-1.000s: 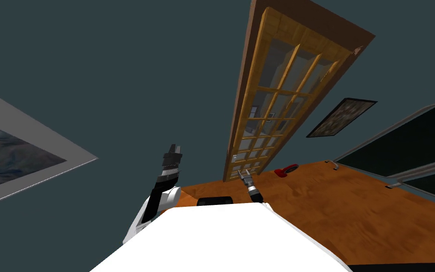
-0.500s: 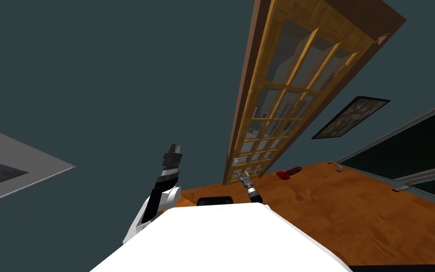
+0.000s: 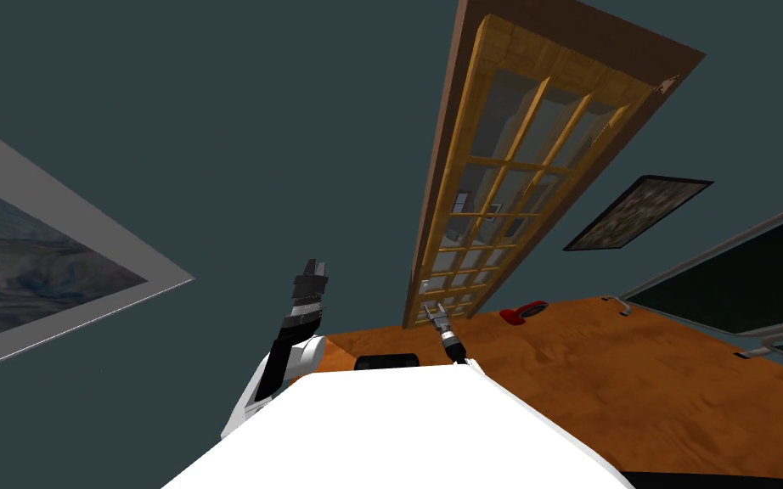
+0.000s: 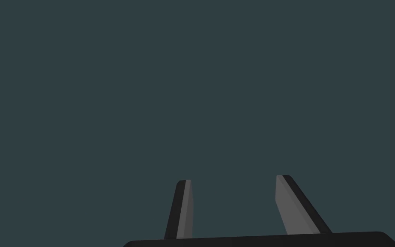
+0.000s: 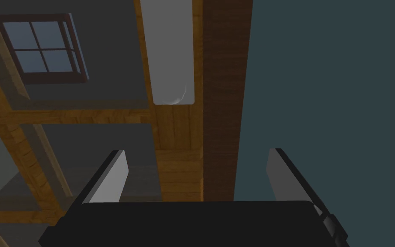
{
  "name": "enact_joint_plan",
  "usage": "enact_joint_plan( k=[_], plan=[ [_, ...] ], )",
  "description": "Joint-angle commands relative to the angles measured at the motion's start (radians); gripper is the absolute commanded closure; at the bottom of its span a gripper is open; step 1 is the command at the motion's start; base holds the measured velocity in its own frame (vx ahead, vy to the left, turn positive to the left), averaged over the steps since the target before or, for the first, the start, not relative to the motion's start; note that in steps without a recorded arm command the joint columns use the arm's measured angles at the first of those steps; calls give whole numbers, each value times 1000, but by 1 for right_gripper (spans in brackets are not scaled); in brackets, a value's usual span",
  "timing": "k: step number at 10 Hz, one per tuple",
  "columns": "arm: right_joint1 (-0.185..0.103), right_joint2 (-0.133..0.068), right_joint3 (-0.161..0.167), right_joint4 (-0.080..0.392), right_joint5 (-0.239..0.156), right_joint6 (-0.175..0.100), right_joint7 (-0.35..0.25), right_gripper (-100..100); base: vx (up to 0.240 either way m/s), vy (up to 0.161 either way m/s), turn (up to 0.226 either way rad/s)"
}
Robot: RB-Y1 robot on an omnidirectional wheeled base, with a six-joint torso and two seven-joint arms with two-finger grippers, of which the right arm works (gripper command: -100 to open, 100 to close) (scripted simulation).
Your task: Pull the door open
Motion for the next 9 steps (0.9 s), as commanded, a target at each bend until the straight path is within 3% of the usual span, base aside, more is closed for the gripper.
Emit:
enact_joint_plan(
  k=[1,2,8,9],
  plan=[
    [-26,-4,4,28,-16,4,17,-100,-43,-4,48],
    [-54,-4,8,58,-32,8,36,-100,-20,-3,54],
    [-140,-4,19,151,-83,21,95,-100,11,-10,24],
    [-166,-3,23,181,-98,25,114,-100,47,-28,12]
  ],
)
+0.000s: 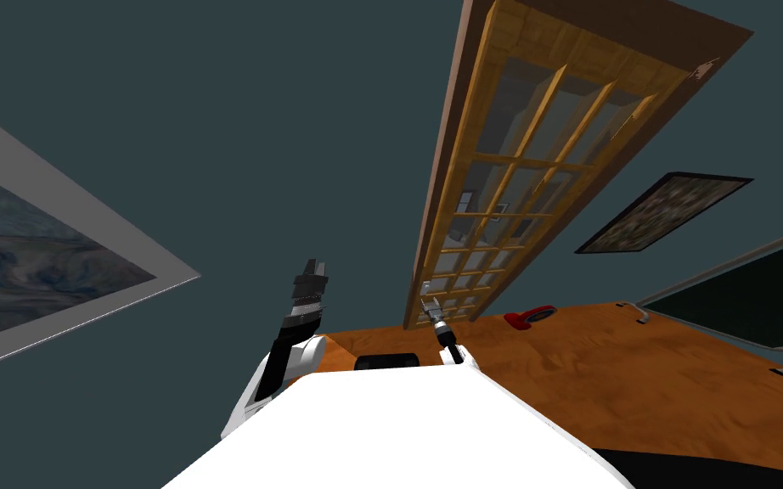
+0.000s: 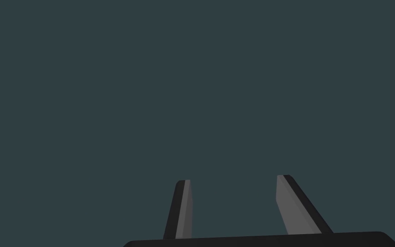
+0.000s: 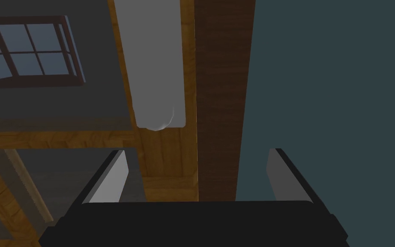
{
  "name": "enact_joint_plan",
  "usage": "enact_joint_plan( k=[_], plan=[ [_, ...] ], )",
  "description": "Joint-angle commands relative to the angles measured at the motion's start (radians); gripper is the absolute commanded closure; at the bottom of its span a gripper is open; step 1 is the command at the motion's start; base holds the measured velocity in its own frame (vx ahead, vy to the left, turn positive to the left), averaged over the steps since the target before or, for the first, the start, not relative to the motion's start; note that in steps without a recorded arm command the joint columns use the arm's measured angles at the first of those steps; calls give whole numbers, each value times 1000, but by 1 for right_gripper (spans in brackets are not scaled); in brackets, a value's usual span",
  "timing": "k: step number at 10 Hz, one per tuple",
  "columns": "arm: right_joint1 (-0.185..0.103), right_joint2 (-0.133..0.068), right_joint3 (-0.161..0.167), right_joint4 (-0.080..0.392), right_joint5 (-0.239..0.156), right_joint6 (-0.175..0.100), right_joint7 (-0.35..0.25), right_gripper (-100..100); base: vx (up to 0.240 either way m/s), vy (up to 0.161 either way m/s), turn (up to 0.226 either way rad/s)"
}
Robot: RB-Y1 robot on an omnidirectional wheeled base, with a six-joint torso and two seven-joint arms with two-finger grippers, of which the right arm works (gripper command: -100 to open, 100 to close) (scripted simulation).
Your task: Pull the door open
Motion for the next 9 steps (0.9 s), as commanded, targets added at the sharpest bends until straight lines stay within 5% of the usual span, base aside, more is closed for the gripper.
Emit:
enact_joint_plan(
  k=[1,5,7,8,9],
  plan=[
    [-36,6,6,36,-22,9,30,-100,73,-43,4],
    [-97,10,15,103,-58,18,72,-100,125,-63,-39],
    [-94,10,16,96,-58,22,70,-100,113,-64,-35],
    [-94,10,16,96,-58,22,70,100,-8,5,12],
    [-94,10,16,96,-58,22,70,100,-26,19,16]
  ],
)
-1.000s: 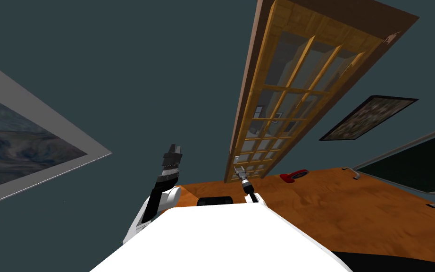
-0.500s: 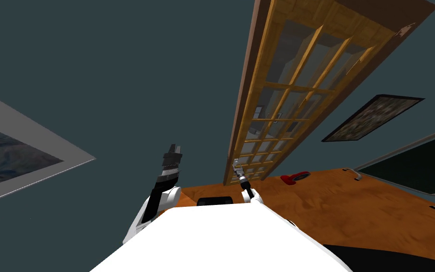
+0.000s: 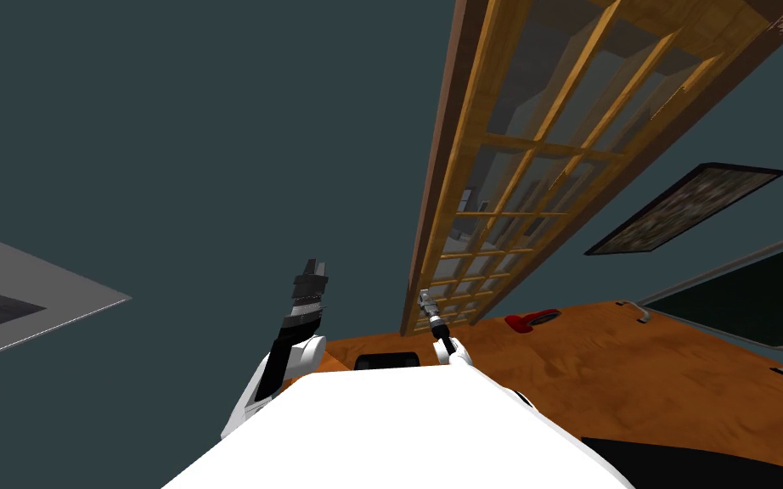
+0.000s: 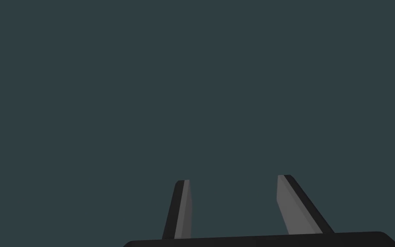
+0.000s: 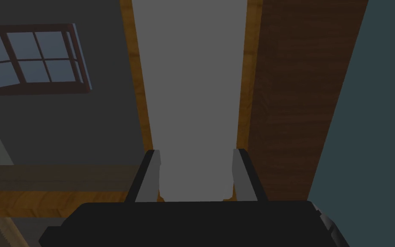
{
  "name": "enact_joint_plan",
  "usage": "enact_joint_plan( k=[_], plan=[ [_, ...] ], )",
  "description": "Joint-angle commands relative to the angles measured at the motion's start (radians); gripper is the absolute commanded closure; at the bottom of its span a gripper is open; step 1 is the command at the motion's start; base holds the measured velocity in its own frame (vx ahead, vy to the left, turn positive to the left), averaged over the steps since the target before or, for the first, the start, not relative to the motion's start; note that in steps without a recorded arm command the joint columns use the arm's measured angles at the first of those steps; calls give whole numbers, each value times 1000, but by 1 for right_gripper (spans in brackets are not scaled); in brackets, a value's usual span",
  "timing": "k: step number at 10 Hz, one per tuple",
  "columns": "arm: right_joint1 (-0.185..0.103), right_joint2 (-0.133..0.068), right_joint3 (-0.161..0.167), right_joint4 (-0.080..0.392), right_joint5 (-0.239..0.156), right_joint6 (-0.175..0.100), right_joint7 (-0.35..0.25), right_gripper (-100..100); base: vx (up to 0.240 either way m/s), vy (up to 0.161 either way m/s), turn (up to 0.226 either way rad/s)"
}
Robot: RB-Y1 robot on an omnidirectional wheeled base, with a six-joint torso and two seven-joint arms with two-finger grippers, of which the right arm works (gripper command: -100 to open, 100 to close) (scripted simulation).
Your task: Pull the door open
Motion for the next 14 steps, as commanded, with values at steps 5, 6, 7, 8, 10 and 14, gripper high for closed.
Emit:
enact_joint_plan(
  k=[5,6,7,8,10,14],
  plan=[
    [4,-4,5,0,-12,4,-33,100,-10,2,8],
    [5,-5,7,0,-16,4,-43,100,-42,-5,60],
    [6,-7,12,-1,-27,4,-73,100,-47,4,70],
    [7,-9,16,-2,-33,4,-92,100,-45,4,43],
    [9,-12,23,-3,-47,4,-130,100,-42,-6,50],
    [14,-21,41,-7,-82,4,-231,100,-30,-2,54]
  ],
)
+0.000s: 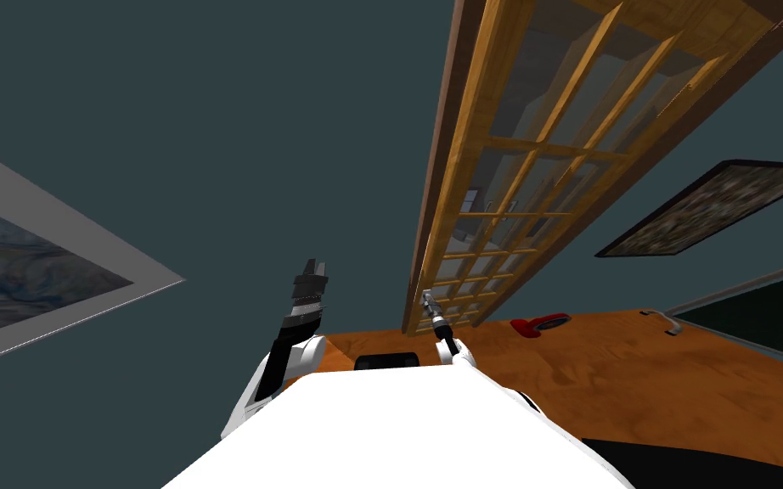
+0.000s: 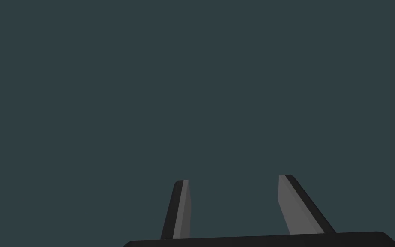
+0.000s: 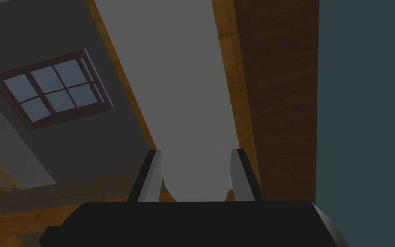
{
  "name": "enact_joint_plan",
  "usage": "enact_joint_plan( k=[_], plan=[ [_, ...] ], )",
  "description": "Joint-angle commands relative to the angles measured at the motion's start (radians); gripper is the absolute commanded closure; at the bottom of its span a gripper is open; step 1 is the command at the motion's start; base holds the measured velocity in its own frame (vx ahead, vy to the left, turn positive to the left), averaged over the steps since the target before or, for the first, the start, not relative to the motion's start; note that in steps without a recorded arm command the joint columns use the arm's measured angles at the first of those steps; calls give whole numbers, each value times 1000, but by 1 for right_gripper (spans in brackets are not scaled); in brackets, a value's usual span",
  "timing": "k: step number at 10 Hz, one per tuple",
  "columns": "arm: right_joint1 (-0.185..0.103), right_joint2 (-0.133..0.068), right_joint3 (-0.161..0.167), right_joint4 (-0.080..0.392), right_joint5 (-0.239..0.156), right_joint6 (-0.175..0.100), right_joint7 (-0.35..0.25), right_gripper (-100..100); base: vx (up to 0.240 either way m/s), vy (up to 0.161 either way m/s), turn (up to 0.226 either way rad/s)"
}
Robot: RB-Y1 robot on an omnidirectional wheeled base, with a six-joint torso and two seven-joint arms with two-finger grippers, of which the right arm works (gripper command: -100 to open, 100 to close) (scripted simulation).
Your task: Pull the door open
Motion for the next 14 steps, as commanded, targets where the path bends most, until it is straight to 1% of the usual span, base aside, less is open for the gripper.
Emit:
enact_joint_plan(
  k=[1,4,5,7,8,10,11,12,13,14],
  plan=[
    [3,6,16,-3,-12,-2,-50,100,-37,2,68],
    [7,-1,33,-6,-45,-2,-136,100,-39,-10,71],
    [7,-1,33,-6,-45,-2,-146,100,-24,-6,17],
    [11,-7,45,-9,-70,-2,-210,100,-35,-7,65],
    [11,-7,45,-9,-70,-2,-219,100,-19,0,30],
    [14,-13,58,-11,-94,-1,-285,100,-24,-8,63],
    [14,-13,58,-11,-94,-1,-292,100,-17,-3,34],
    [16,-17,65,-13,-108,-1,-331,100,-22,2,41],
    [18,-20,72,-14,-123,-1,-356,100,-37,-9,69],
    [18,-20,72,-14,-123,-1,-371,100,-27,-11,55]
  ],
)
